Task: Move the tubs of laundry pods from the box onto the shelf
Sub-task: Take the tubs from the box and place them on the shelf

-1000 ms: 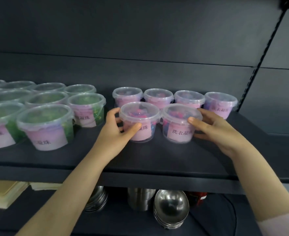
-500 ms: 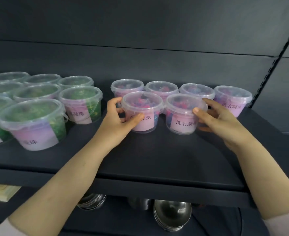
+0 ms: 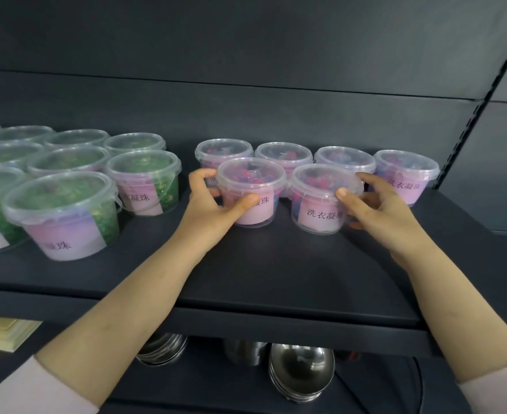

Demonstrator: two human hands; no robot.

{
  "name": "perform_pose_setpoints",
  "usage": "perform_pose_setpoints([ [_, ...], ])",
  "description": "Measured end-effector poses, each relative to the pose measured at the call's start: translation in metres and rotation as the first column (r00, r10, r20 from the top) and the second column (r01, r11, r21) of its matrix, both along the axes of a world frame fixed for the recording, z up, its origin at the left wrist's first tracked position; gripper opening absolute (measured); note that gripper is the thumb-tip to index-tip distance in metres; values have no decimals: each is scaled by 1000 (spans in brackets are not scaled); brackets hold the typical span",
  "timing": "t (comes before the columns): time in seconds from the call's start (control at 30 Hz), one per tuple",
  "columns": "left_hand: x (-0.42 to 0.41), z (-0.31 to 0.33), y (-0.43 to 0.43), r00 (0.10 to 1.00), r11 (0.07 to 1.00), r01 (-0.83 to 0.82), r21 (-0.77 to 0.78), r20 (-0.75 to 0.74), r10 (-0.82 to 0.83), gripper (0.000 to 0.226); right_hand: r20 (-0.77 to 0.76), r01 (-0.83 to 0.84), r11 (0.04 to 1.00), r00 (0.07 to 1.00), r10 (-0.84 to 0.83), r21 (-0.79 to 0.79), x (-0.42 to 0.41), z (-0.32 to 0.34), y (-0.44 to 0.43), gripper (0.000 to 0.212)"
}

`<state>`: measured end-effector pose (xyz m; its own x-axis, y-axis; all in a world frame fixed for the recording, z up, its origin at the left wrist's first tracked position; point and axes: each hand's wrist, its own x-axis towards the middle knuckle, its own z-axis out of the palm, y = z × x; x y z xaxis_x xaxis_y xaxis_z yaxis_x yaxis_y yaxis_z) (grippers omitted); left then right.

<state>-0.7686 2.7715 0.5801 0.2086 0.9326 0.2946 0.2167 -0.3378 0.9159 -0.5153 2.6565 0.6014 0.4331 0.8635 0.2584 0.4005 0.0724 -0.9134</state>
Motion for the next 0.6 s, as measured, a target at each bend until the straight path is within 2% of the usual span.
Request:
perform_pose_setpoints([
  [0.23, -5, 0, -2, 999, 999, 38, -26, 23, -37, 78, 3, -1, 1000, 1000, 1, 6, 0, -2, 2, 50],
  [0.43, -5, 1, -13, 995, 998, 56, 22, -84, -54, 74, 6, -12, 1000, 1000, 12, -20, -6, 2, -9, 45],
  [0.5, -9, 3, -26, 988, 994, 49, 95, -153, -34, 78, 73, 86, 996, 994, -85, -24, -10, 3, -20, 50],
  [0.6, -22, 11, -53, 970, 953, 58, 296, -241, 16, 72, 276, 230, 973, 935, -224, 12, -32, 7, -51, 47],
])
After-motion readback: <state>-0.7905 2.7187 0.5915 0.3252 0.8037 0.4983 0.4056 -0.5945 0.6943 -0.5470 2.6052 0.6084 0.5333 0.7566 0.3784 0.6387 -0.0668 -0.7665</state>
